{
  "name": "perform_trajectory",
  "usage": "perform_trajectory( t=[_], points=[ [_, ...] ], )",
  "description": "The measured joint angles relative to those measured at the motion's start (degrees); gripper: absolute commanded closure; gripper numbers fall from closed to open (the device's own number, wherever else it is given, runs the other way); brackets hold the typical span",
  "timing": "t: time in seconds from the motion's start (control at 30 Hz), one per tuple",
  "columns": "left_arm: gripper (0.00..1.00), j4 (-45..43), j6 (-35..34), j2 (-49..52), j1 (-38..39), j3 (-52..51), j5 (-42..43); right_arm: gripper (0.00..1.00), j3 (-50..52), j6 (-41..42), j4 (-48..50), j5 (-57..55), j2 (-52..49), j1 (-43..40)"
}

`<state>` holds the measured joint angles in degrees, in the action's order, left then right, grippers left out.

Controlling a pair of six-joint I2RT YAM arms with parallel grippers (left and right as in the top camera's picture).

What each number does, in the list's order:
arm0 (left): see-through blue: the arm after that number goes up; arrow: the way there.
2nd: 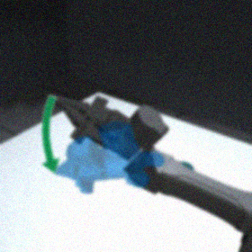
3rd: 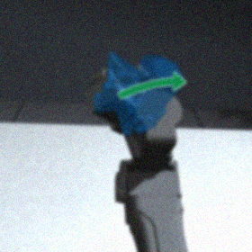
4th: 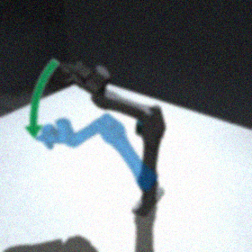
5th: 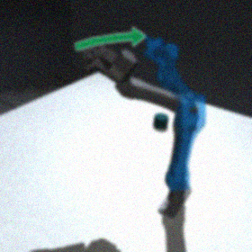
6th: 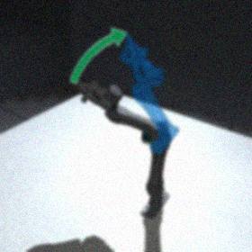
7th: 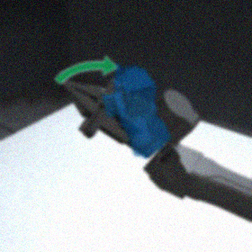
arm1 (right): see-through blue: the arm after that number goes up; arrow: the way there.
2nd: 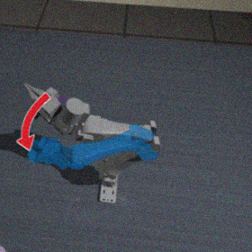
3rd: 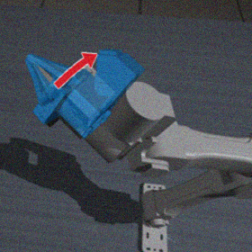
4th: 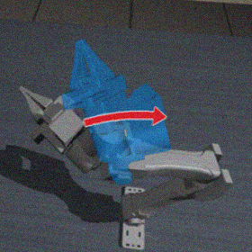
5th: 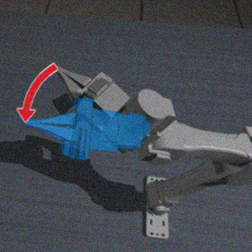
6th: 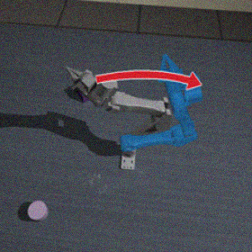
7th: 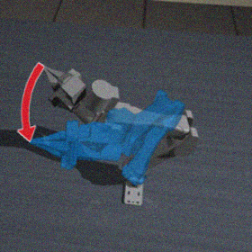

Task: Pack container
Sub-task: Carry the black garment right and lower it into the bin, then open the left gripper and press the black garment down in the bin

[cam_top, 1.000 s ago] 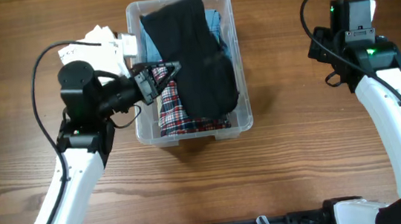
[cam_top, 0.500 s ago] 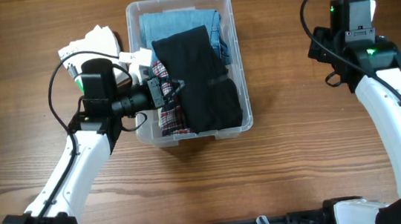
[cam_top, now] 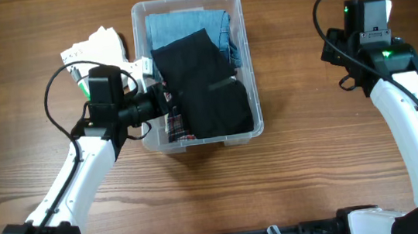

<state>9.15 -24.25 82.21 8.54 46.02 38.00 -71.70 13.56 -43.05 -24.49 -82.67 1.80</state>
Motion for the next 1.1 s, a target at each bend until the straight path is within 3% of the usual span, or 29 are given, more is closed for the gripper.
perform_trajectory(
  t=[0.17,0.23,0.37,0.77,0.87,1.03,1.1],
  points=[
    [0.96,2.49,1.11,0.02,0.50,0.33,-4.96,0.00,0.00,-0.02,0.00,-0.02,0.00,0.00],
    [0.76,3.13,2.10,0.02,0.72,0.55,-5.86,0.00,0.00,0.00,0.00,0.00,0.00,0.00],
    [0.59,4.57,3.91,0.09,0.63,0.63,-8.17,0.00,0.00,0.00,0.00,-0.02,0.00,0.00],
    [0.52,7.85,4.68,-6.38,0.57,1.86,-11.63,0.00,0.00,-0.02,0.00,-0.02,0.00,0.00],
    [0.57,10.38,4.70,-11.41,0.50,3.69,-14.71,0.00,0.00,0.00,0.00,0.00,0.00,0.00],
    [0.95,9.99,4.90,-18.27,0.50,5.16,-18.84,0.00,0.00,0.00,0.00,0.00,0.00,0.00],
    [0.96,8.26,5.07,-19.28,0.50,5.27,-19.58,0.00,0.00,-0.02,0.00,0.00,0.00,0.00]
  ],
)
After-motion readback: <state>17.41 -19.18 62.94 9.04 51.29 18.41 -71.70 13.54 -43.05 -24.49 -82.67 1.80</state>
